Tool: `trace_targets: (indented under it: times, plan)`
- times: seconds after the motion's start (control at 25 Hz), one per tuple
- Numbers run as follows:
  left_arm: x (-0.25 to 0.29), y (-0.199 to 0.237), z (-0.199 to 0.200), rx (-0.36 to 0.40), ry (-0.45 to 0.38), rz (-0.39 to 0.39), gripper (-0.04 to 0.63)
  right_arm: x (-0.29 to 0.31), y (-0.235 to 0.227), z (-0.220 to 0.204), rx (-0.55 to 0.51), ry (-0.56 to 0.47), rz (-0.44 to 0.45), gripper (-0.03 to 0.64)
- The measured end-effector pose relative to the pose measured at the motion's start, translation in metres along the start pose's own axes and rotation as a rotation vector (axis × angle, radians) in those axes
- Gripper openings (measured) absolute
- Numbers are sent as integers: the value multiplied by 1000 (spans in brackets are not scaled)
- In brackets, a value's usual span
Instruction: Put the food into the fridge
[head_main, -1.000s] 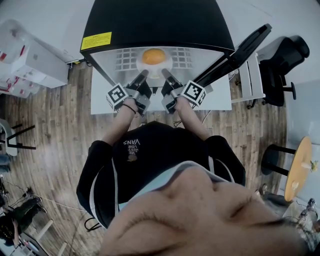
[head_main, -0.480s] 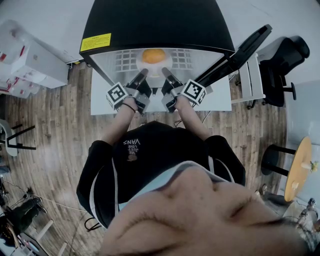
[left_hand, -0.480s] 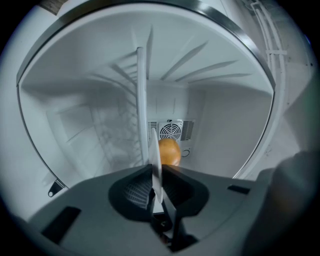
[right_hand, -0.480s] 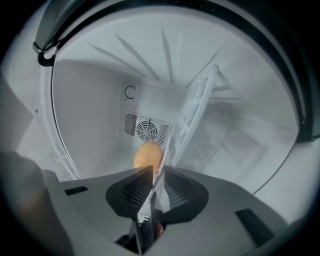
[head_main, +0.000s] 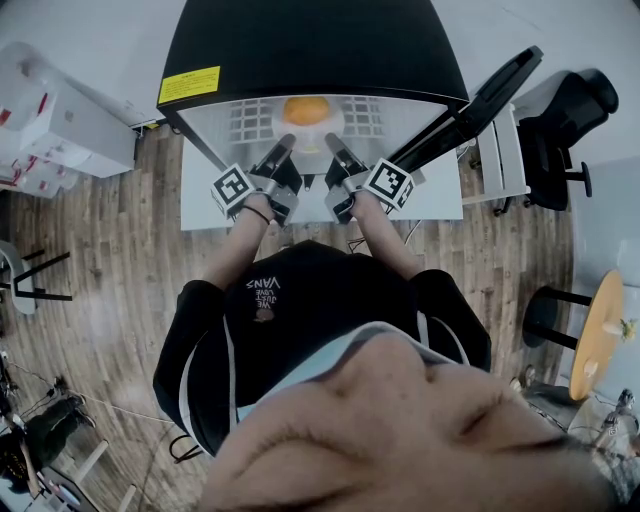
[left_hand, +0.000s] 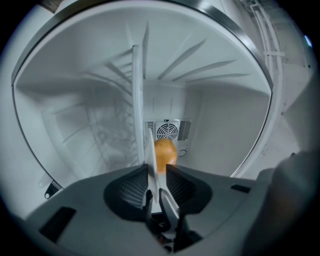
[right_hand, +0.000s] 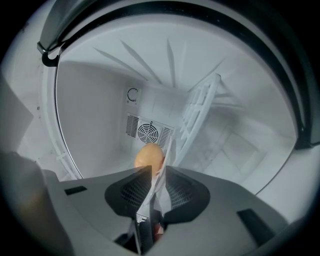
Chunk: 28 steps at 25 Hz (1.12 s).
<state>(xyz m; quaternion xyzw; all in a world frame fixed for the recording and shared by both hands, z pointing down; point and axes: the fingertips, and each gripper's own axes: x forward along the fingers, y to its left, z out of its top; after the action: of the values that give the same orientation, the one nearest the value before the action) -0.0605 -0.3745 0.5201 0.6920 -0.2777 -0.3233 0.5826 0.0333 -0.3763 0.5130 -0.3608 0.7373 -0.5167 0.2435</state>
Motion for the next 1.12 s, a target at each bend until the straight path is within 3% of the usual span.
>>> trace_targets:
  times: [0.16,0.44,0.68,0.84,1.12]
  plan:
    - [2,-11,-1,-5,6,-32,120,-4,0,1,-37,-6,-5,83]
    - [-16,-2,3,19,-24,6,132,-15,-2,-3,-137,-2,-32,97]
    - [-26,-5,-4,146,11,25,132,-20,5,-3,-289,-2,-56,97]
    - [-32,-10,-5,274,19,41,130,-23,12,-5,-431,10,-70,97]
    - [-35,-9,-11,435,46,89,130,-28,10,-14,-508,35,-92,92]
